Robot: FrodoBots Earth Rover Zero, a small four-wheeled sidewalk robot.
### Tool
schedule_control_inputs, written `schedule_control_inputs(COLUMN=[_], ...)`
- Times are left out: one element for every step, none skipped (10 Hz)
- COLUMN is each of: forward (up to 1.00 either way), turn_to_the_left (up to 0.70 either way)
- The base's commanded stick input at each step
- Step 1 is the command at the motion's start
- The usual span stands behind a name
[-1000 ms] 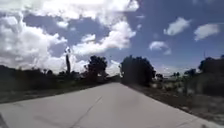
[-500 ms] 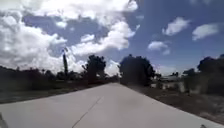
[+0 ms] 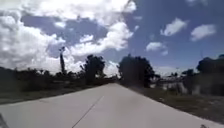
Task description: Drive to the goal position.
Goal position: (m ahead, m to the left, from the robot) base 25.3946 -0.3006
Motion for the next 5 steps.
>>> schedule_control_inputs(forward=[1.0,1.0,1.0,1.0,1.0], turn_to_the_left=[0.0,0.0,0.0,0.0,0.0])
